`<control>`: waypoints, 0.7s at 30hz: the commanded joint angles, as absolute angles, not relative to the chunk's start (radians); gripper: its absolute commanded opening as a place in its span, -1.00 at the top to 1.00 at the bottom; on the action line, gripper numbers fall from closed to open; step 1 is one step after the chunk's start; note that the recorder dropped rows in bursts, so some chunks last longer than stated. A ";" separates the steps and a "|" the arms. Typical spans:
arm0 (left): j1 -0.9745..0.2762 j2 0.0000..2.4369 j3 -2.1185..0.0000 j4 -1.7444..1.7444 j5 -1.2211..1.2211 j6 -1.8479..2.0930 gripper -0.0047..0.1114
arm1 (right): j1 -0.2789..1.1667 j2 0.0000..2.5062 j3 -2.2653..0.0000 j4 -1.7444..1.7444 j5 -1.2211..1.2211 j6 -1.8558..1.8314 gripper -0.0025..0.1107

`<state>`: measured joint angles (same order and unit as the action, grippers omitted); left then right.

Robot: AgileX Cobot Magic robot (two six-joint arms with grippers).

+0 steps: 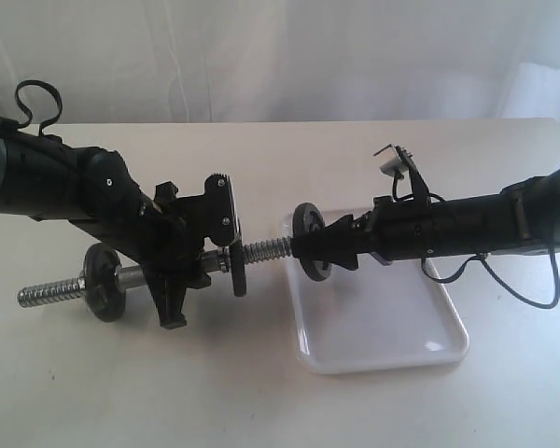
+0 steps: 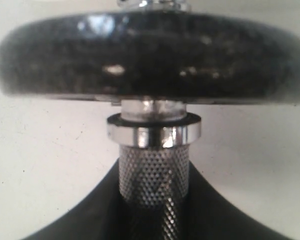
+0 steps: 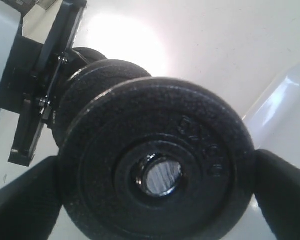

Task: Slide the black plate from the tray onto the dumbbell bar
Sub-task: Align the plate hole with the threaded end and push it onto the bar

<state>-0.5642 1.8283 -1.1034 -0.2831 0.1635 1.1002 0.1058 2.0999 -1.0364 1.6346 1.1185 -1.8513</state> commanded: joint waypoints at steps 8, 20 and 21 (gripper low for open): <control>-0.573 1.775 -1.128 -0.340 0.041 1.093 0.92 | 0.132 2.086 -1.046 1.645 1.221 -1.888 0.96; -0.573 1.717 -1.128 -0.306 0.016 1.125 0.92 | 0.132 2.086 -1.048 1.647 1.221 -1.904 0.96; -0.573 1.706 -1.128 -0.306 0.019 1.125 0.92 | 0.132 2.086 -1.048 1.647 1.221 -1.904 0.96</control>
<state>-0.5621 1.8085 -1.0939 -0.2520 0.1389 1.1227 0.1136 2.0999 -1.0383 1.6346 1.1429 -1.8804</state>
